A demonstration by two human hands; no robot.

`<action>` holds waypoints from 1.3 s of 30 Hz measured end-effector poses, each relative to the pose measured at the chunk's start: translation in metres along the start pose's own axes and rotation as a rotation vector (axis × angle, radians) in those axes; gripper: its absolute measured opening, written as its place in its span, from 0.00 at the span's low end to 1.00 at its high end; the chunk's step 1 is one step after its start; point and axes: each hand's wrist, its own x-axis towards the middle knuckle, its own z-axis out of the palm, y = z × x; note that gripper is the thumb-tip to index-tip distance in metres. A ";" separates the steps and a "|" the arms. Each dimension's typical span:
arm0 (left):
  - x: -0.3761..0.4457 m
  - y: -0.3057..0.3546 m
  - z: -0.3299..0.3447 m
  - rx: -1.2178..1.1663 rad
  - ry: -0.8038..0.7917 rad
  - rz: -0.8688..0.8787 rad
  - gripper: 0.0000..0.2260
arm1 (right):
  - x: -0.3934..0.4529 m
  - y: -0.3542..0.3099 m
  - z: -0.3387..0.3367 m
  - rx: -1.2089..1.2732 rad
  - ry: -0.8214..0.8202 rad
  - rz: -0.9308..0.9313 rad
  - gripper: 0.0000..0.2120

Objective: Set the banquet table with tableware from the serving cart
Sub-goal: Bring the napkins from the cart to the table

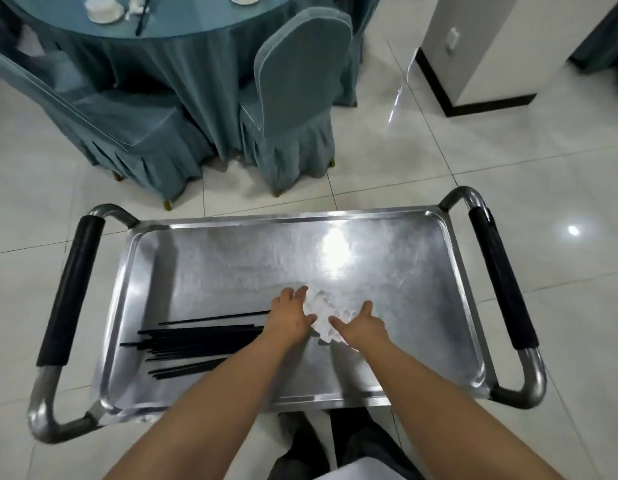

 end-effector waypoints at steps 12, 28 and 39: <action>0.023 0.007 0.019 0.170 0.037 -0.004 0.45 | 0.012 -0.007 0.013 -0.080 0.041 -0.019 0.36; 0.026 0.039 0.060 0.159 0.134 -0.089 0.30 | 0.016 0.031 0.014 -0.449 0.221 -0.287 0.34; 0.006 0.016 0.059 0.052 0.146 -0.208 0.28 | 0.032 0.037 -0.007 -0.545 0.108 -0.501 0.31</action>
